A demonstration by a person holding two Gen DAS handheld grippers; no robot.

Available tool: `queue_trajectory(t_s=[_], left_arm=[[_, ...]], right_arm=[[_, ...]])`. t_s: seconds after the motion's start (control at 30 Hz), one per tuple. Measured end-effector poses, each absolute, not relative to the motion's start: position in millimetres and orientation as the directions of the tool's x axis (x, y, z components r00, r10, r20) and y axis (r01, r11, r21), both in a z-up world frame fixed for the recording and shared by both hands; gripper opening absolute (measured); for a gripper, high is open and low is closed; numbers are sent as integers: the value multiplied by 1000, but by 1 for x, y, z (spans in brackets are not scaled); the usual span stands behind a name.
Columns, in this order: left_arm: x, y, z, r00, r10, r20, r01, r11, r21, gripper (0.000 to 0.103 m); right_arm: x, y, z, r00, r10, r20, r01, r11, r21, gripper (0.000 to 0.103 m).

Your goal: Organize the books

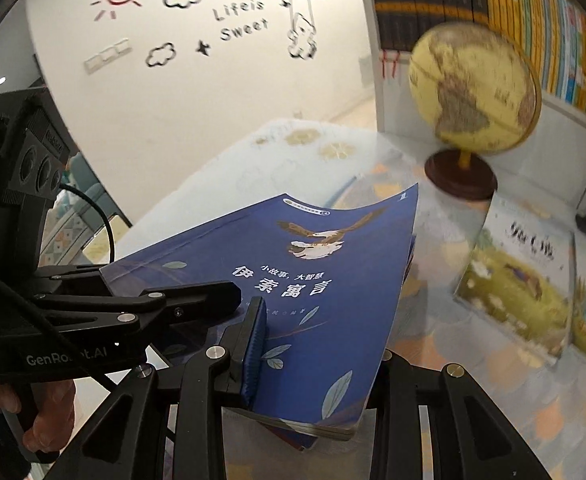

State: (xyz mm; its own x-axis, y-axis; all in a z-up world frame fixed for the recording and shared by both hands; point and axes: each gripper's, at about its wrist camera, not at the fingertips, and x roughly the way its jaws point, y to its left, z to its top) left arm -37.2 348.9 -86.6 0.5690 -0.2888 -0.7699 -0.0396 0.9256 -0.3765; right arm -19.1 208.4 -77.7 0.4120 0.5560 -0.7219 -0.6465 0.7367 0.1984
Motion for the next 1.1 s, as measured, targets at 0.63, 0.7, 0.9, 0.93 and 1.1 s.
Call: queue_trajectory(t_s=[0.63, 0.7, 0.9, 0.93, 1.1], left_arm=[[-52, 398, -132, 516, -284, -808, -208, 874, -440, 29], [-62, 408, -132, 528, -274, -804, -243, 858, -452, 29], [-100, 425, -132, 548, -217, -808, -346, 821, -454, 29], [-107, 425, -133, 547, -211, -810, -356, 817, -454, 29], [-140, 408, -133, 530, -175, -830, -391, 817, -422, 29]], right_arm=[[-13, 225, -122, 338, 481, -809, -482, 826, 290, 37], [-13, 226, -131, 307, 469, -828, -476, 829, 293, 37], [-24, 227, -137, 265, 452, -852, -522, 810, 268, 50], [-27, 226, -137, 260, 445, -857, -532, 807, 258, 51], [-43, 202, -139, 249, 429, -868, -553, 799, 236, 52]])
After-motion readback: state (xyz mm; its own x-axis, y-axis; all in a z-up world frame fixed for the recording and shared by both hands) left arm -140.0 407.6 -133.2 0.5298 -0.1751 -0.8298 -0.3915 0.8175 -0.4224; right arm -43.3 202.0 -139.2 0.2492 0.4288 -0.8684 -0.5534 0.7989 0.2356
